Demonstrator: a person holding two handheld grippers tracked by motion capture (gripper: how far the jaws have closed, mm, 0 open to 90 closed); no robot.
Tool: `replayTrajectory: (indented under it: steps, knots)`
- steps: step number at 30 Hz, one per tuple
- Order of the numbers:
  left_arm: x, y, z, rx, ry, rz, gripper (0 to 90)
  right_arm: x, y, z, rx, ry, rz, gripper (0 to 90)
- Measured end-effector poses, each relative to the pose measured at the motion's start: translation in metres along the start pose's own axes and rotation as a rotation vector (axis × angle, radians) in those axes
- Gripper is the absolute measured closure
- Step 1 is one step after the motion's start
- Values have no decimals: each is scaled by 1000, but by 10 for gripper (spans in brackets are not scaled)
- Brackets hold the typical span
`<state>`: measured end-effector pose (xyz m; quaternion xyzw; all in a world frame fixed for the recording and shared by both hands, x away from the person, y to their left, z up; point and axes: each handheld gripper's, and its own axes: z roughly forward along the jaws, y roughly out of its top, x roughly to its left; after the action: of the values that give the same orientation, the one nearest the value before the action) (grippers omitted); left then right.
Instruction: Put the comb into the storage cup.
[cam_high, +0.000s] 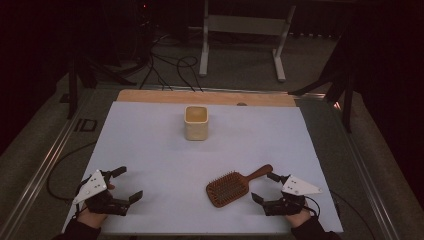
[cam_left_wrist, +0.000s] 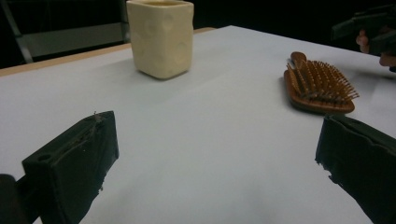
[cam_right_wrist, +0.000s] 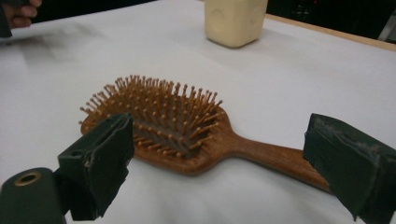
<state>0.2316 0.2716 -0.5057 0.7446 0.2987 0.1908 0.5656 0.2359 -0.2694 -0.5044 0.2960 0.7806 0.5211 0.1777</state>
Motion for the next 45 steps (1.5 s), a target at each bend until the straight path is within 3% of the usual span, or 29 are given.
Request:
replayTrajectory:
  steps: [14,24,35,45]
  knots:
    - [0,0,-1,-1,5,-6,0,5,7,-3,20,29,-5,92]
    - [1,0,0,-4,1,-13,0,12,26,-12,15,34,-20,92]
    - [2,1,1,-7,-2,-18,0,-1,58,-23,-5,24,-45,92]
    - [2,1,1,-7,-3,-17,0,-15,74,-13,21,23,-65,97]
